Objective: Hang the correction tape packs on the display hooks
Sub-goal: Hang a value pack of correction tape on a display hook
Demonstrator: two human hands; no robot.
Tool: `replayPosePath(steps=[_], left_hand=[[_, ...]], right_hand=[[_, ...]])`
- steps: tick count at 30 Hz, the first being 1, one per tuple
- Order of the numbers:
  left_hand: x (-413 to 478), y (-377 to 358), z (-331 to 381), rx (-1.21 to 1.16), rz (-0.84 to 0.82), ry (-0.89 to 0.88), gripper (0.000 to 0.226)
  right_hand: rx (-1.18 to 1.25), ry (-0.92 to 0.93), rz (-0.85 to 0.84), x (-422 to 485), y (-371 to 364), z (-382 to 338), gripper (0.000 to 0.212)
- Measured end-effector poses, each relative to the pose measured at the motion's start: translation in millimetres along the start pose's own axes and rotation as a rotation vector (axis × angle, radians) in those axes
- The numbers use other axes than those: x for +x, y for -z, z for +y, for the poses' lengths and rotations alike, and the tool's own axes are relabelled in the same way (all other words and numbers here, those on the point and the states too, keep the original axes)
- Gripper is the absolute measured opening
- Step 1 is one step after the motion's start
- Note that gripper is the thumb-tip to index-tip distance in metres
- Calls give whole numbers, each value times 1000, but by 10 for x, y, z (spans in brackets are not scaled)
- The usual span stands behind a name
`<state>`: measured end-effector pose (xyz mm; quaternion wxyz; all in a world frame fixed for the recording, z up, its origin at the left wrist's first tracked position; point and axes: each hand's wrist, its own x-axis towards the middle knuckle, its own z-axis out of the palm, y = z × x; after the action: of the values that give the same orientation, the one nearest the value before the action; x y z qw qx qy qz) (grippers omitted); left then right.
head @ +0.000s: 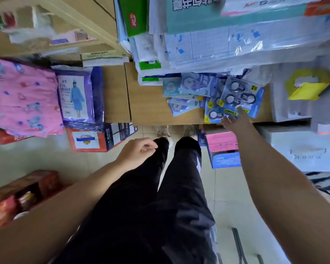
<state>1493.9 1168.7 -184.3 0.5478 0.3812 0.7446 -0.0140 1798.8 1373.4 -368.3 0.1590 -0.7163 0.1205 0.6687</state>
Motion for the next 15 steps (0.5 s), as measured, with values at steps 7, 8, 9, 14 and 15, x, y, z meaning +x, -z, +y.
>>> replayPosePath(steps=[7, 8, 9, 14, 15], left_hand=[[148, -17, 56, -46, 3, -14, 14], [159, -16, 62, -47, 6, -21, 14], [166, -14, 66, -47, 10, -29, 14], [167, 21, 59, -34, 15, -67, 13], [163, 28, 55, -29, 13, -78, 13]], right_hand=[[163, -100, 71, 123, -171, -42, 44], [113, -67, 76, 93, -192, -55, 46], [115, -58, 88, 106, -196, -73, 47], [-163, 218, 109, 513, -3, -29, 23], [-161, 235, 49, 473, 4, 8, 28]])
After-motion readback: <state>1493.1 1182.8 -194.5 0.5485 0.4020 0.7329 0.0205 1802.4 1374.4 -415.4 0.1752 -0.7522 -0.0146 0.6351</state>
